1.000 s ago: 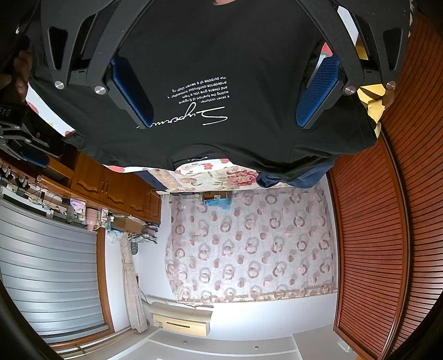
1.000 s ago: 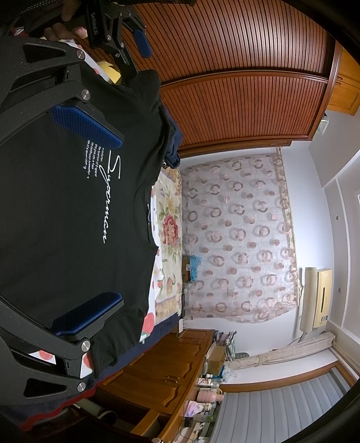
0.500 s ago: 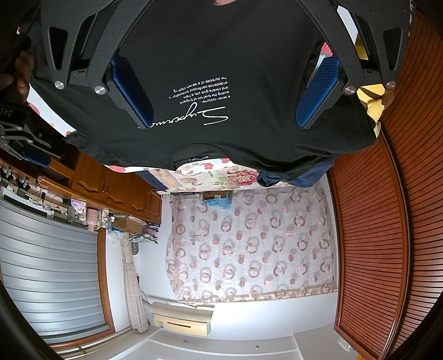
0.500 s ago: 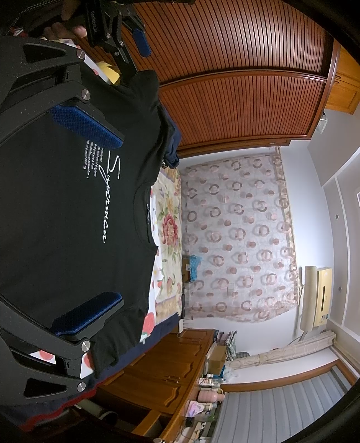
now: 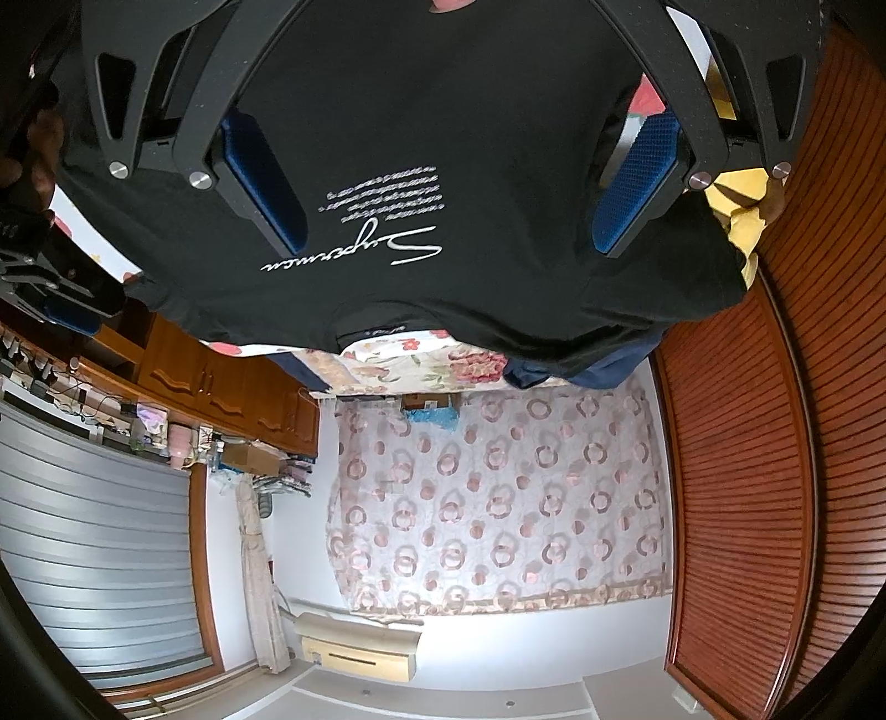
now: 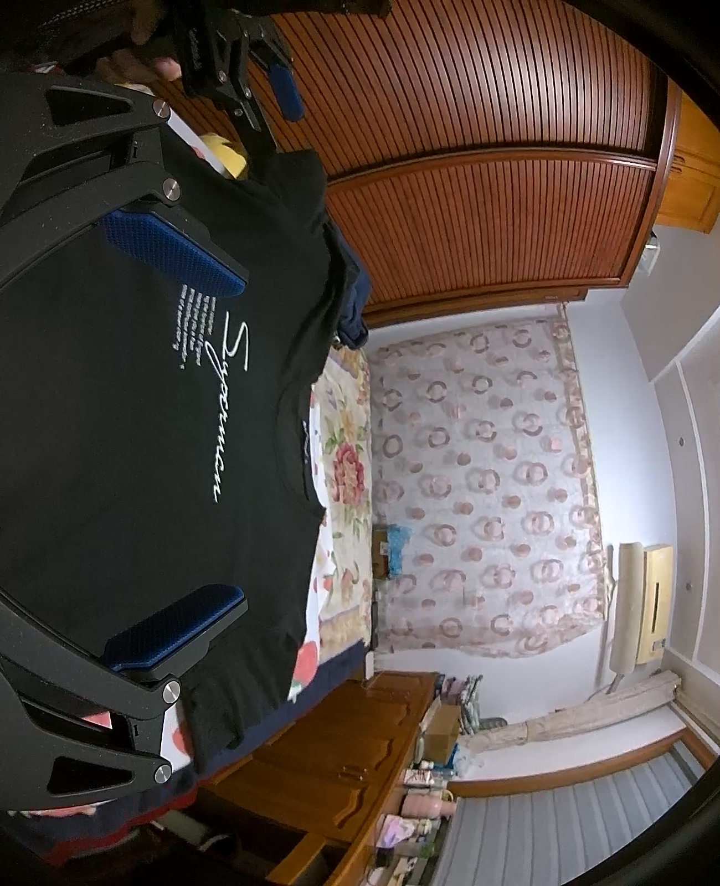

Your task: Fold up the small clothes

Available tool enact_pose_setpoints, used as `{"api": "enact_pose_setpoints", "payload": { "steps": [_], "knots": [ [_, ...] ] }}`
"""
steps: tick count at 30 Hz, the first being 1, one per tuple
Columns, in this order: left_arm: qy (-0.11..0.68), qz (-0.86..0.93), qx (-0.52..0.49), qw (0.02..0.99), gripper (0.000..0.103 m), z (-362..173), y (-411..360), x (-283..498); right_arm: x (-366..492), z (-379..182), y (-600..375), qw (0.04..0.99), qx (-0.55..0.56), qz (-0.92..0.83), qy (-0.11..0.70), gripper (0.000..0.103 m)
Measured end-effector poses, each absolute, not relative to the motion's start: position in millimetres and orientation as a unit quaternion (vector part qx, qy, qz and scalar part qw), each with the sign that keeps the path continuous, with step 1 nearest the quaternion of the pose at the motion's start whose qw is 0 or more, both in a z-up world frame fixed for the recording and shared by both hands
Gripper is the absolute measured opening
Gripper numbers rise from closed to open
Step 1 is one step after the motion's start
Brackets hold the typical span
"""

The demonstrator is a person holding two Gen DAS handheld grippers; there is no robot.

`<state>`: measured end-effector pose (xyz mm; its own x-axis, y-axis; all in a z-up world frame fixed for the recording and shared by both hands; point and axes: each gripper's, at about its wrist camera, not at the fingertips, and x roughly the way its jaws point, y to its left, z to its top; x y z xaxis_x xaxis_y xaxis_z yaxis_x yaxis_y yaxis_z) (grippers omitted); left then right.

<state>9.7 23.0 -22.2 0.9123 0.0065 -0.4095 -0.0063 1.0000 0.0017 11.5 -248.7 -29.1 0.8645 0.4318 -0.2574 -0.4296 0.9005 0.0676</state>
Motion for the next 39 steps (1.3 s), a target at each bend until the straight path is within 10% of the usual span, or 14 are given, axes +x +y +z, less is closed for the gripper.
{"api": "enact_pose_setpoints", "payload": {
  "steps": [11,27,39],
  "knots": [
    [0.237,0.023,-0.03,0.971,0.103,-31.5,89.1,0.8,40.5,-37.7,-240.1,0.946,-0.014,0.268,0.182,0.103],
    [0.288,0.018,-0.094,0.953,0.06,-62.2,188.1,35.5,71.9,-29.1,-236.7,0.935,-0.05,0.289,0.196,0.103],
    [0.32,-0.011,-0.107,0.941,0.055,-94.6,222.8,76.6,83.8,-38.1,-220.8,0.926,-0.063,0.307,0.21,0.103]
  ]
}}
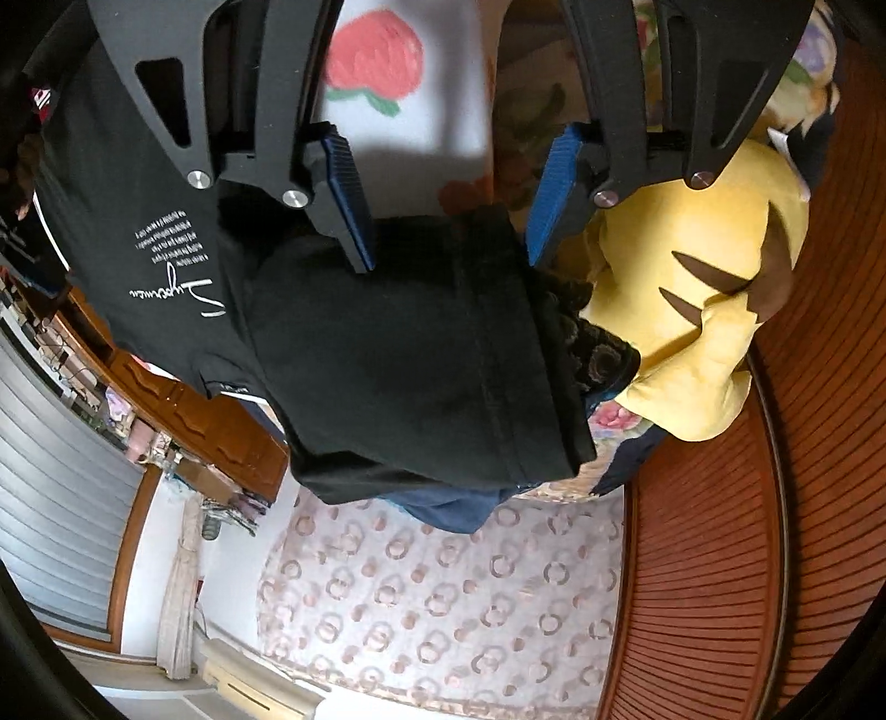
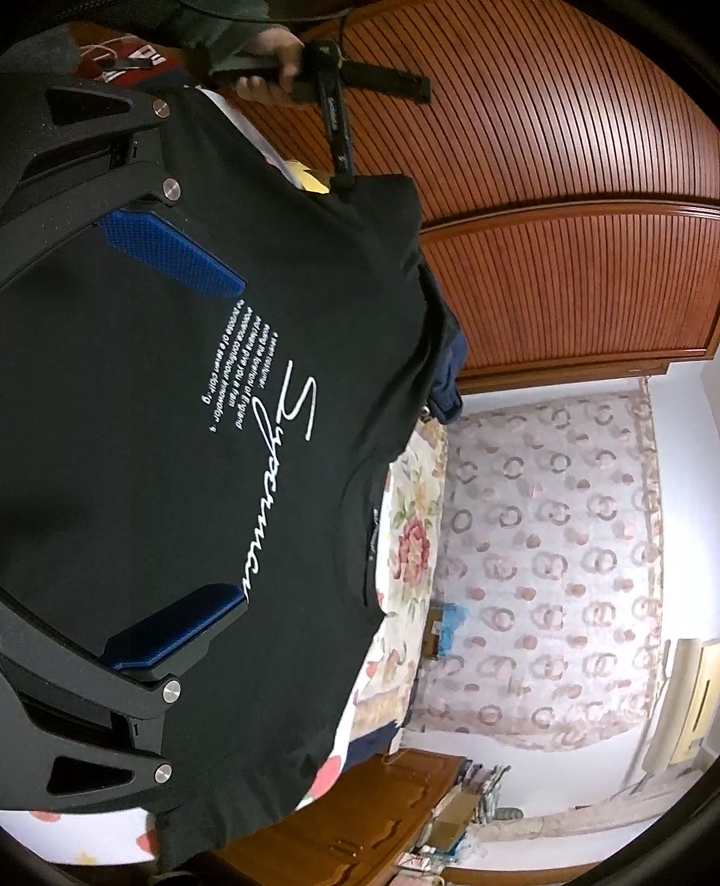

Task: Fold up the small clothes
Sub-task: 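Grasp the side edge of the black T-shirt with the left gripper and lift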

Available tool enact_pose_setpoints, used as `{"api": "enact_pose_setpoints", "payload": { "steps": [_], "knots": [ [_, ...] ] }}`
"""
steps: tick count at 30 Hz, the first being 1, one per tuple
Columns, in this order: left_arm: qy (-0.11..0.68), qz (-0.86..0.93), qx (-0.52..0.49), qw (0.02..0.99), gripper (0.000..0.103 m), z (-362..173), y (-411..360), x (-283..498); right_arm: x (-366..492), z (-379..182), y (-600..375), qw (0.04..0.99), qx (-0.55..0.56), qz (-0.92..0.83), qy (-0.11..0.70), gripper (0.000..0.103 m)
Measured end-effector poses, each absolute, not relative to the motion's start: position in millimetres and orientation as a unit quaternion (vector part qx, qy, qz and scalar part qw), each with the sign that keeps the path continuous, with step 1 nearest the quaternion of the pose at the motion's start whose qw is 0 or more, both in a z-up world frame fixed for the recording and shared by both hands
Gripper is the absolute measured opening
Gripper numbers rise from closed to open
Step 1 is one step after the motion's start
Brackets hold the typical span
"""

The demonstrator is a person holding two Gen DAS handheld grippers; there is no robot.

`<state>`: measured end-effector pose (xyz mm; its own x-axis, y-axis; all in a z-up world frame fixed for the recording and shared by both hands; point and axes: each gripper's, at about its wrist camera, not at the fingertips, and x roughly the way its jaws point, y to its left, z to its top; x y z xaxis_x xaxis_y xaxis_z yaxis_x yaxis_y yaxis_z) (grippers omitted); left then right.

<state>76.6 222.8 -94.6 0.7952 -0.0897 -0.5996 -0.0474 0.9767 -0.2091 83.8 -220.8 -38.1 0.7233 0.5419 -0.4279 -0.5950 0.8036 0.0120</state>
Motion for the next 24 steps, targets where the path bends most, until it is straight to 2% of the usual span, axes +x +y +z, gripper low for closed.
{"api": "enact_pose_setpoints", "payload": {
  "steps": [5,7,9,12,24],
  "knots": [
    [0.314,-0.019,-0.109,0.943,0.053,-98.4,227.9,81.1,87.2,-35.5,-218.8,0.924,-0.072,0.308,0.216,0.103],
    [0.31,-0.024,-0.111,0.944,0.044,-98.6,227.7,79.1,87.2,-34.5,-218.6,0.924,-0.075,0.307,0.216,0.103],
    [0.307,-0.029,-0.107,0.945,0.023,-98.2,226.0,76.5,87.8,-34.1,-218.2,0.924,-0.076,0.306,0.215,0.103],
    [0.299,-0.025,-0.094,0.949,0.009,-91.8,221.7,69.3,87.6,-35.5,-217.1,0.924,-0.075,0.306,0.216,0.103],
    [0.237,-0.043,-0.086,0.967,0.006,-40.0,208.6,48.8,88.1,-38.8,-219.9,0.924,-0.069,0.307,0.219,0.103]
  ]
}}
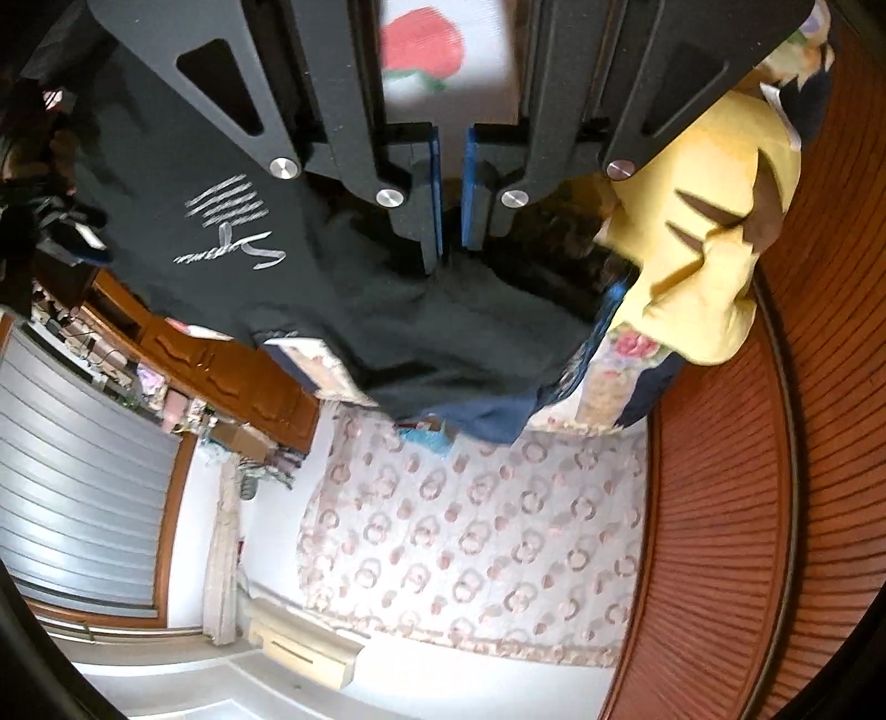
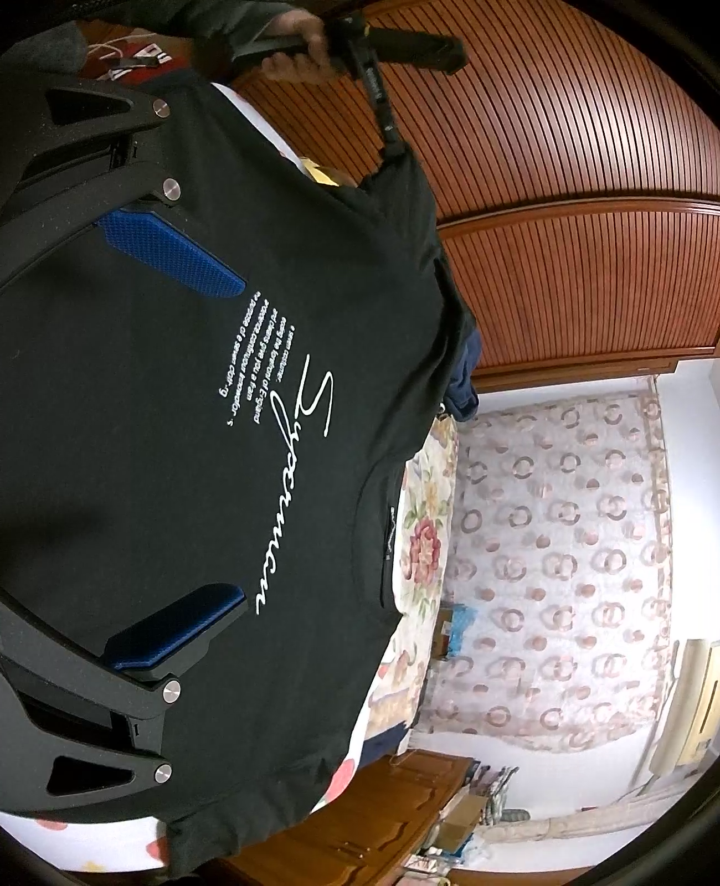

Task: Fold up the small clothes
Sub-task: 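Grasp the side edge of the black T-shirt with the left gripper and lift, then fold the held side over toward the shirt's center with the left gripper, release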

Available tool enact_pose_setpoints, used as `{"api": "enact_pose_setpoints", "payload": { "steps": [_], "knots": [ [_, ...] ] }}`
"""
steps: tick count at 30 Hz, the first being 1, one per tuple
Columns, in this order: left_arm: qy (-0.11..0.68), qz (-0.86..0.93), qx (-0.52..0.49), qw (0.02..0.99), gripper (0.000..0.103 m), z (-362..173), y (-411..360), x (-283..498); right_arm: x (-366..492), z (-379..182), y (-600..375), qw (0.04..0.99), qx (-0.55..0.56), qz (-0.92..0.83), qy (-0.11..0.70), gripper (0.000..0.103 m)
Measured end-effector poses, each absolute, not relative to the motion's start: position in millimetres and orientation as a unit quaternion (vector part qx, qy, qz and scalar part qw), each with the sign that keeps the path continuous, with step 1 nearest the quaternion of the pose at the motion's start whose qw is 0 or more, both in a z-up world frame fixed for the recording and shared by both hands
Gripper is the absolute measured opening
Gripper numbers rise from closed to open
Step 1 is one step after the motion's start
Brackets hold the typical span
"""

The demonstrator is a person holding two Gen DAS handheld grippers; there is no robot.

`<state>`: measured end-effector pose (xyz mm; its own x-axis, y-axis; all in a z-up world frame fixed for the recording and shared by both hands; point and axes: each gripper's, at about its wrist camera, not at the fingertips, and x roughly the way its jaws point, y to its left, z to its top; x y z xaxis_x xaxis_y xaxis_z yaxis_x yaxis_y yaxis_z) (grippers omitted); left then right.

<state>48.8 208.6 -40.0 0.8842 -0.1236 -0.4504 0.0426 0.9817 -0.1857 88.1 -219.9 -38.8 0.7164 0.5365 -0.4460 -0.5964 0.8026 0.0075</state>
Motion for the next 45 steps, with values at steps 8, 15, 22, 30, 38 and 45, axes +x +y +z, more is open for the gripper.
{"api": "enact_pose_setpoints", "payload": {
  "steps": [8,15,22,30,38,45],
  "knots": [
    [0.221,-0.076,-0.031,0.972,0.006,10.5,161.2,78.4,85.3,-37.7,-227.3,0.93,-0.057,0.295,0.214,0.103],
    [0.251,-0.107,0.017,0.962,0.007,15.5,112.1,108.5,77.4,-39.9,-230.6,0.934,-0.048,0.285,0.21,0.103],
    [0.278,-0.137,0.03,0.95,0.061,3.9,87.7,101.8,74.9,-41.0,-230.1,0.937,-0.043,0.274,0.214,0.103],
    [0.268,-0.101,0.016,0.958,0.078,0.5,107.6,59.9,73.4,-32.8,-214.1,0.936,-0.058,0.277,0.211,0.103],
    [0.239,-0.038,0.007,0.97,0.078,-4.9,131.9,30.0,83.0,-3.0,-153.2,0.91,-0.094,0.361,0.18,0.098],
    [0.226,-0.004,-0.004,0.974,0.078,-15.1,147.3,14.4,89.3,15.7,-64.2,0.864,-0.145,0.458,0.15,0.076]
  ]
}}
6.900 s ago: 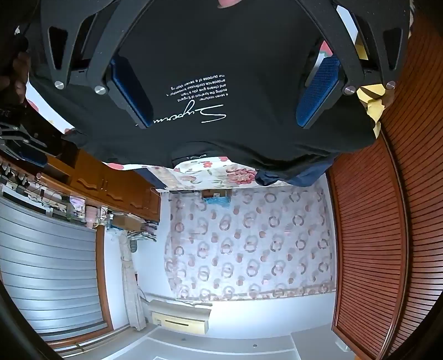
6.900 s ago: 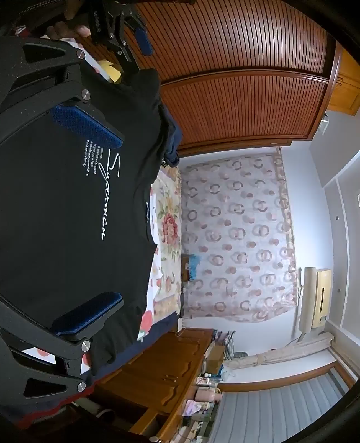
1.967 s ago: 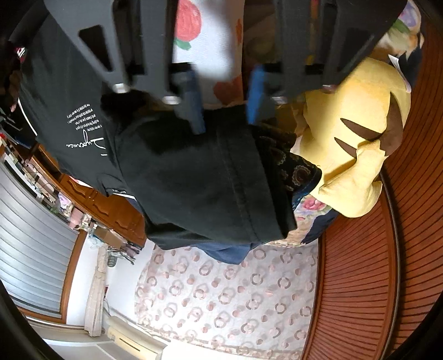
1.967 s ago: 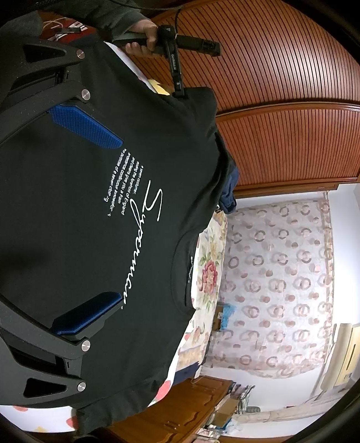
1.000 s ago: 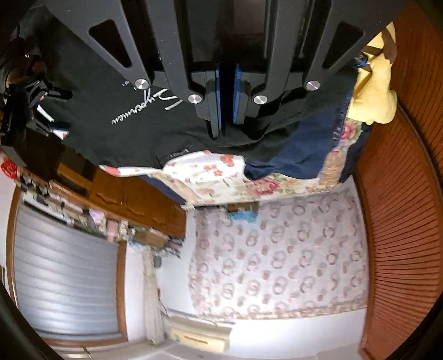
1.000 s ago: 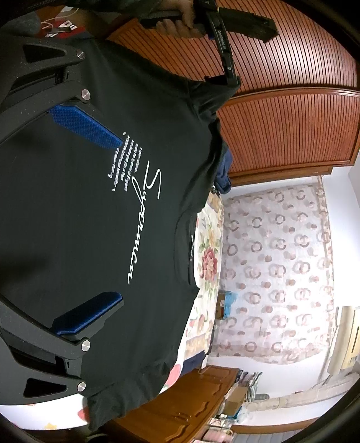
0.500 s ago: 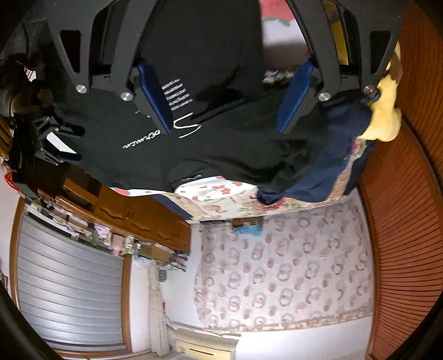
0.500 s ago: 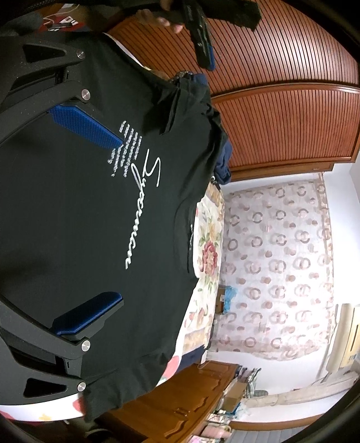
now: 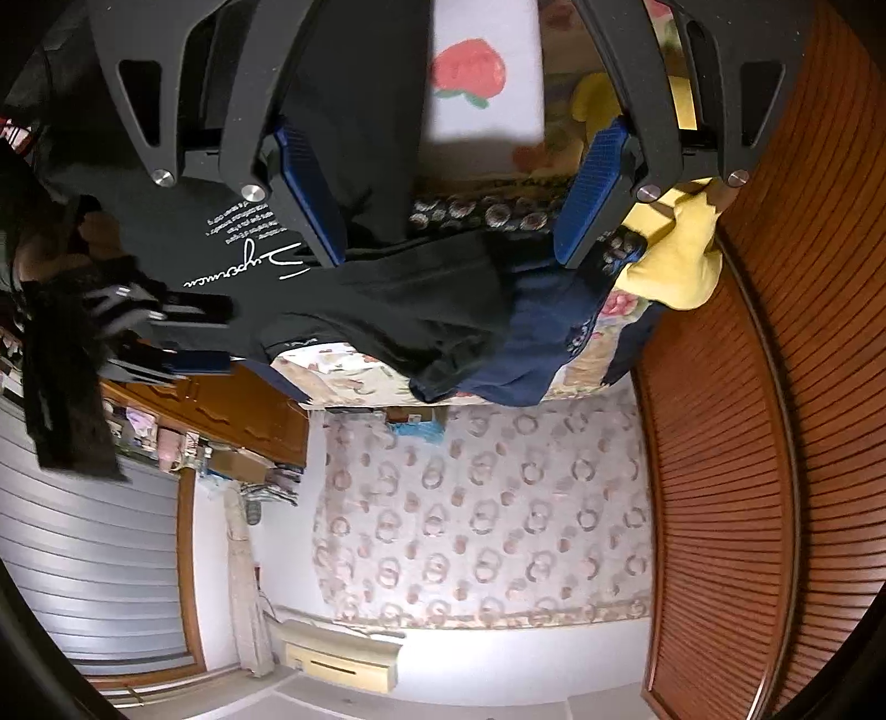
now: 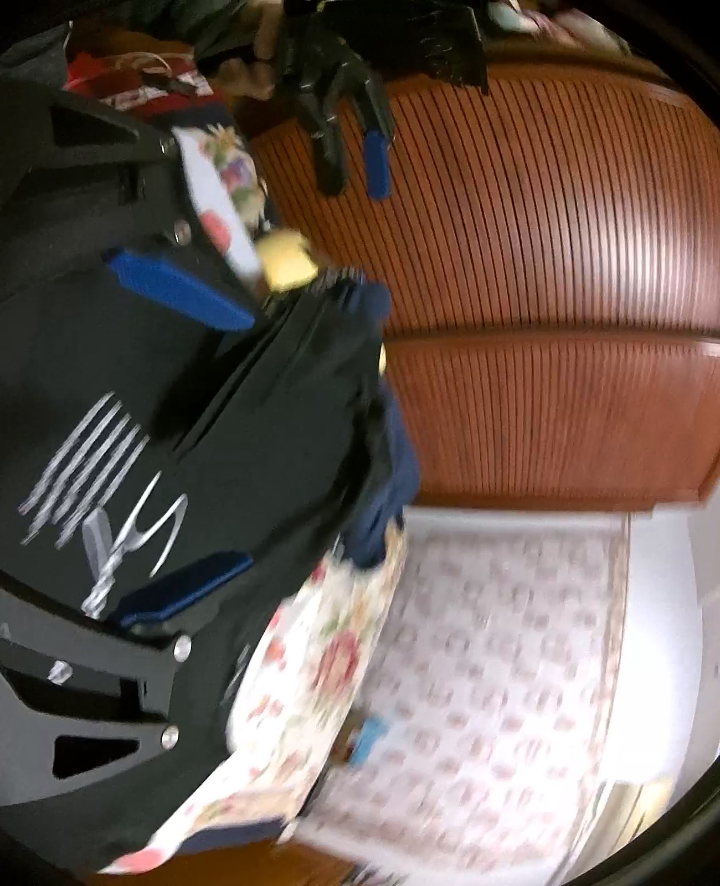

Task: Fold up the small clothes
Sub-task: 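Fold the held side over toward the shirt's center with the left gripper, release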

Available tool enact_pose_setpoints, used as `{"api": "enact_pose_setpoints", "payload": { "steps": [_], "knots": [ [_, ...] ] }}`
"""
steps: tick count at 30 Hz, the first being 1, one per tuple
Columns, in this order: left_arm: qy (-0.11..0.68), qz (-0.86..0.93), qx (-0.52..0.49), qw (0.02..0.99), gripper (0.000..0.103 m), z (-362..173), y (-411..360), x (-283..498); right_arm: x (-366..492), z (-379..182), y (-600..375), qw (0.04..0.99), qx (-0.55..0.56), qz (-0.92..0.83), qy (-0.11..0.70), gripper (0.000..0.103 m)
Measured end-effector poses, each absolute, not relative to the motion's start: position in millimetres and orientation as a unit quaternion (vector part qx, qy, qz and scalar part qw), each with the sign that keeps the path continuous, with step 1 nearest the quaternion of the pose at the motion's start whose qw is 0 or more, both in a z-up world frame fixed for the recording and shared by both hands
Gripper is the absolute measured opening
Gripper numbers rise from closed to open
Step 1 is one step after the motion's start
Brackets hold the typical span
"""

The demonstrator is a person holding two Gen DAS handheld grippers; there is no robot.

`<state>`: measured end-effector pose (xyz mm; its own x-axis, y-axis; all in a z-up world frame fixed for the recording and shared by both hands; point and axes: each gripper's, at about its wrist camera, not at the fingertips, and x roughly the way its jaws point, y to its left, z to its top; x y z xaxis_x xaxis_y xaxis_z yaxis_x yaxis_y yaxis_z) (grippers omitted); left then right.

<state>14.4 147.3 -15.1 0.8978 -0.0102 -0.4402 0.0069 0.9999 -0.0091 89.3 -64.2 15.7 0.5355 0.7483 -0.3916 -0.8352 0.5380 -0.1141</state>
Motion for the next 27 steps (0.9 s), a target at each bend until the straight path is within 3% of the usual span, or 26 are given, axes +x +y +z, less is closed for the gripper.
{"api": "enact_pose_setpoints", "payload": {
  "steps": [6,13,16,18,27],
  "knots": [
    [0.234,0.008,-0.016,0.972,0.078,-24.3,155.4,10.2,106.8,16.4,16.7,0.826,-0.176,0.507,0.173,0.05],
    [0.242,0.008,-0.02,0.97,0.078,-32.3,161.1,11.3,141.8,11.8,62.4,0.802,-0.192,0.524,0.212,0.046],
    [0.246,0.007,-0.02,0.969,0.078,-35.3,162.8,11.7,162.5,14.6,76.1,0.8,-0.222,0.513,0.219,0.026],
    [0.246,0.006,-0.021,0.969,0.078,-36.0,161.7,11.4,168.9,12.9,84.2,0.8,-0.233,0.507,0.223,0.006],
    [0.244,-0.003,-0.023,0.969,0.078,-38.1,158.0,13.6,213.3,55.5,35.6,0.84,-0.102,0.488,0.214,0.002]
  ]
}}
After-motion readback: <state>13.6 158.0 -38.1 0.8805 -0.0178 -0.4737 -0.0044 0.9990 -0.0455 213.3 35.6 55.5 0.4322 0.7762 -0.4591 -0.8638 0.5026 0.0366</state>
